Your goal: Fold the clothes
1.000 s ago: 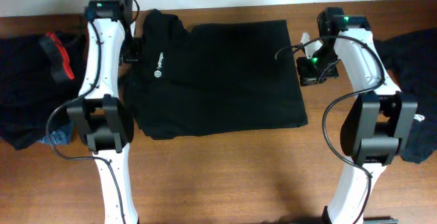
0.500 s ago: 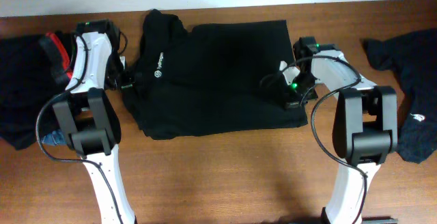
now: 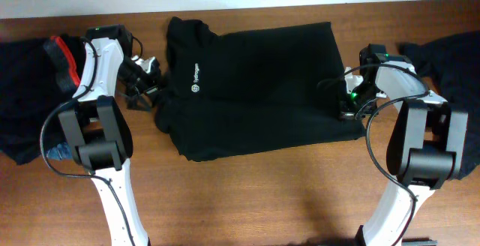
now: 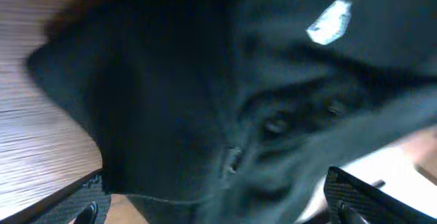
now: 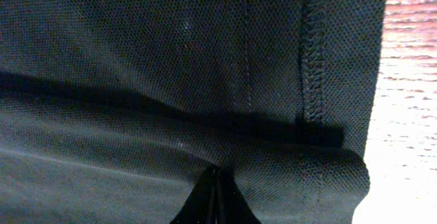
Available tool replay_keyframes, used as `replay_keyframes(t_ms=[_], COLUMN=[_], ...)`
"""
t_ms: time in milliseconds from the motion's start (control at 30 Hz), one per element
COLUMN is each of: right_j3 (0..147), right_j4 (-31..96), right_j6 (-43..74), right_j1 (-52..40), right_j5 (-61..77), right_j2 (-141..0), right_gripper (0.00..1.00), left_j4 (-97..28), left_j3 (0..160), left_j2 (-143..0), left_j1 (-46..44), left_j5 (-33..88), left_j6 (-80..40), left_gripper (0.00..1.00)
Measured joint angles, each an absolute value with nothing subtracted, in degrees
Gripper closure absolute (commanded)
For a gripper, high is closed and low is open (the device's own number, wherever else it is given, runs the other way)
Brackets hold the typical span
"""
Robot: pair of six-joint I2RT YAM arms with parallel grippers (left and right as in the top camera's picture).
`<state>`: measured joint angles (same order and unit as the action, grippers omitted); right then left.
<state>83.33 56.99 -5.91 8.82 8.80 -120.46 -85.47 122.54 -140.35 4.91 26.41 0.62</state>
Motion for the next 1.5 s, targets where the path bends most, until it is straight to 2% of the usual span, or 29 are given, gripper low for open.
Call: replay_keyframes(t_ms=[167,200,233,267,300,333,400,600,767,833,867,933,1000,1033,1067,1233,1500], right_j3=[83.3,83.3,83.3,83.3,83.3,83.3,83.3,83.3,83.3,83.3,83.3,83.3,83.3,83.3,83.3,83.3,83.3], right_j4=[57.0,57.0,57.0,57.0,57.0,57.0,57.0,57.0,57.1,57.1,57.1,57.0,57.0,57.0,57.0,57.1,57.1], right_j6=[-5.8,-5.8,-5.8,-5.8,-5.8,-5.8,-5.8,-5.8,-5.8,-5.8,-5.8,-5.8,-5.8,-5.8,-5.8,-5.8,-5.7], right_j1=[8.8,8.8,8.8,8.8,8.8,8.8,8.8,8.8,8.8,8.8,8.8,8.8,8.8,8.8,8.8,8.8,8.8], right_j5=[8.8,8.8,8.8,8.8,8.8,8.8,8.8,8.8,8.8,8.8,8.8,8.8,8.9,8.9,8.9,8.9,8.9], right_j2=[-120.5,-120.5,-120.5,-120.5,-120.5,-120.5,-120.5,-120.5,-120.5,-120.5,-120.5,-120.5,-120.5,-120.5,-120.5,-120.5,-120.5], right_gripper=[0.96,0.96,0.96,0.96,0.96,0.96,0.96,0.96,0.96,0.96,0.96,0.96,0.96,0.96,0.96,0.96,0.96], left_j4=[-90.7,-90.9,-91.1,-91.1,-91.0,-90.5,-87.2,-77.4,-75.6,-75.1,-74.4,-72.4,-70.3,-70.2,-70.0,-75.4,-93.3], left_j3=[122.5,122.5,122.5,122.5,122.5,122.5,122.5,122.5,124.6,127.2,129.1,131.0,132.1,132.2,132.3,132.4,132.5], left_j2=[-140.4,-140.4,-140.4,-140.4,-140.4,-140.4,-140.4,-140.4,-140.4,-140.4,-140.3,-140.0,-139.4,-139.3,-139.2,-139.2,-139.1], left_j1=[4.7,4.6,4.6,4.6,4.6,4.6,4.6,4.6,4.4,4.1,3.8,2.9,0.5,-0.6,-2.0,-8.6,-6.9], left_j5=[33.9,33.9,33.9,33.9,33.9,33.9,33.7,32.6,32.5,32.3,32.3,32.2,32.1,32.1,32.1,29.0,12.5], left_j6=[5.3,5.7,5.8,6.2,6.4,6.5,6.5,5.4,4.8,3.7,3.0,2.2,1.7,1.4,1.5,2.1,-3.6], left_gripper=[0.02,0.05,0.24,0.62,0.84,0.94,0.99,0.99,0.99,0.89,0.87,0.75,0.32,0.21,0.16,0.14,0.13])
